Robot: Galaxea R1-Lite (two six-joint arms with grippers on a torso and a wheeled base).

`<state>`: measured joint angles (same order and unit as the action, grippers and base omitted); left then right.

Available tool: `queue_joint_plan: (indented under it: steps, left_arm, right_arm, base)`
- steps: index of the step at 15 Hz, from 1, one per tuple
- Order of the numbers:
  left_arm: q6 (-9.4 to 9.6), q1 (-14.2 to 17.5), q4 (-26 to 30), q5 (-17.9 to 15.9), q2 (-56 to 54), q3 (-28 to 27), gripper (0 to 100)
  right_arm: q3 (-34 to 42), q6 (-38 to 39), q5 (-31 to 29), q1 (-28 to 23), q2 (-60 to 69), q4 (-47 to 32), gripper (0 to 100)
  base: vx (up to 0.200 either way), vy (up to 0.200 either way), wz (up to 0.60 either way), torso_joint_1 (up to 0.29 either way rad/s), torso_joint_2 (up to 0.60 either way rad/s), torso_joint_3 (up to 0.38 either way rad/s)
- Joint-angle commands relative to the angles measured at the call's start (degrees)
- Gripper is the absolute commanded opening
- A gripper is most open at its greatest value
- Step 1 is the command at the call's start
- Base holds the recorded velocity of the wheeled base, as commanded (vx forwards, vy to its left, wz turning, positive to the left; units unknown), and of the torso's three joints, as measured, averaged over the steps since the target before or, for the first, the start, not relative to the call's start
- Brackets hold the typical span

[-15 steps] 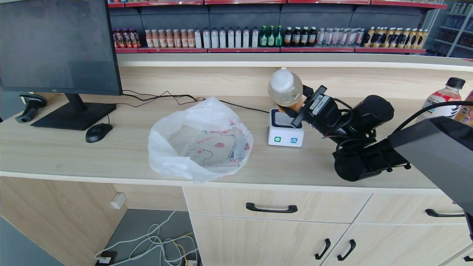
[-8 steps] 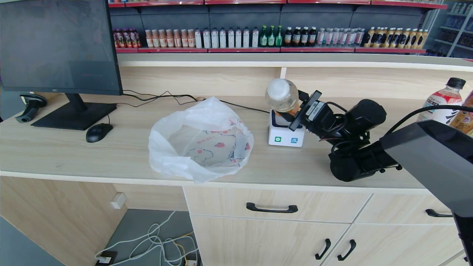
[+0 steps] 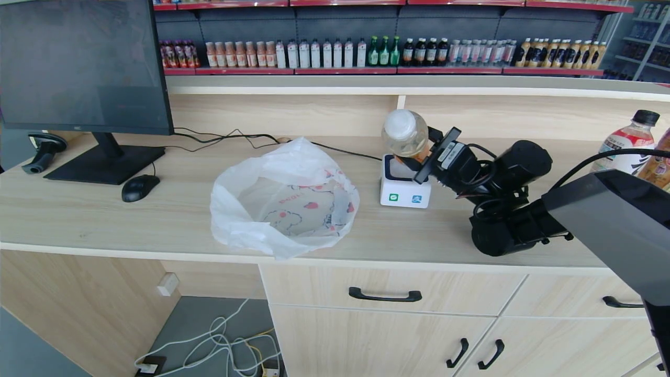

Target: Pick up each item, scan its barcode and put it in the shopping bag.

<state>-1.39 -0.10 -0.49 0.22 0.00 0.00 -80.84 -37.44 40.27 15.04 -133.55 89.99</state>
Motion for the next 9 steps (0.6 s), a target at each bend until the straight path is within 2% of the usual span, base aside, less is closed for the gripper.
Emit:
queue_joint_plan:
  steps: [1, 9]
  left_arm:
    - [-0.1, 0.0, 0.0, 0.0, 0.1, 0.0, 100]
    - [-0.28, 0.0, 0.0, 0.0, 0.0, 0.0, 100]
  right_arm:
    - [0.2, 0.1, 0.0, 0.1, 0.4, 0.0, 0]
    - [2.5, 2.2, -0.8, 0.4, 2.0, 0.0, 0]
  base:
    - [0.0, 0.0, 0.0, 0.0, 0.0, 0.0]
    - [0.0, 0.0, 0.0, 0.0, 0.0, 0.0]
